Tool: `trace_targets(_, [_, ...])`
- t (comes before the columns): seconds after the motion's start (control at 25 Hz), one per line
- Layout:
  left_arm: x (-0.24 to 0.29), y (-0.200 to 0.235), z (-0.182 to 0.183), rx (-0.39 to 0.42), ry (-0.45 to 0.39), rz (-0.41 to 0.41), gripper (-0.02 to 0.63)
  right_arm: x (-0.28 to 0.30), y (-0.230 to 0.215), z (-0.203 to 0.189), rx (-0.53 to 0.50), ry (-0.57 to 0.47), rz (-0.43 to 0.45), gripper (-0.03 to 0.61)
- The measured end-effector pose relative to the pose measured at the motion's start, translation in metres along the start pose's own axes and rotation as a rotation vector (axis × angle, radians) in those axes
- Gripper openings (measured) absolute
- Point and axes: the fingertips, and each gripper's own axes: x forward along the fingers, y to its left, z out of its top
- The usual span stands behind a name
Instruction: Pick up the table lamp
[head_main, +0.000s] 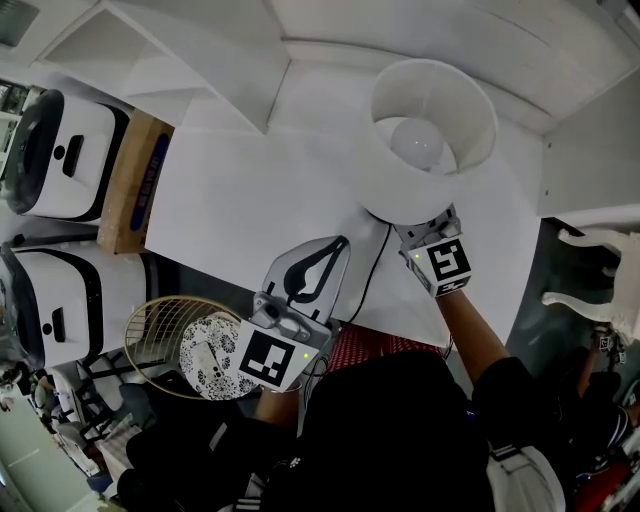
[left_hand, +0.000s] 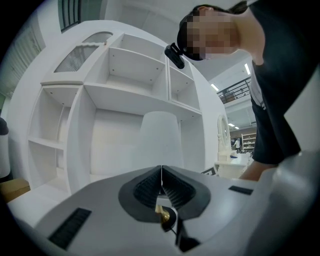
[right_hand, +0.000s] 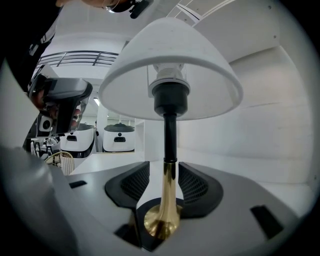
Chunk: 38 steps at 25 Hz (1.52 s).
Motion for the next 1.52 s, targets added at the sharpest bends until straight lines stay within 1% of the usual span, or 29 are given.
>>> trace_targets(0.56, [-0.005, 0.011, -0.002, -0.008, 0.008, 0.028, 0.012, 0.012, 0.000, 0.002, 0.013, -0.020, 0.014, 0.169])
trace_targets(0.84, [-0.007, 0.014, -0.004, -0.013, 0.011, 0.031, 0.014, 0.017, 0.002, 0.015, -0.006, -0.055, 0.018, 0.169])
trace_targets(1.0, [-0.007, 0.014, -0.005, -0.013, 0.012, 0.033, 0.012, 0.018, 0.001, 0.024, -0.035, -0.078, 0.020, 0.166])
trace_targets(1.08, [-0.007, 0.014, -0.005, -0.013, 0.015, 0.036, 0.014, 0.018, -0.001, 0.027, -0.044, -0.089, 0.012, 0.149])
trace_targets(1.24, [-0.009, 0.015, -0.007, -0.015, 0.017, 0.041, 0.012, 0.018, -0.007, 0.025, -0.049, -0.089, -0.019, 0.077])
trace_targets(1.28, [-0.009, 0.015, -0.008, -0.015, 0.018, 0.041, 0.014, 0.018, -0.008, 0.023, -0.047, -0.086, -0.023, 0.069])
trace_targets(1.52, [-0.009, 0.014, -0.008, -0.014, 0.018, 0.036, 0.014, 0.020, -0.007, 0.024, -0.048, -0.089, -0.026, 0.066])
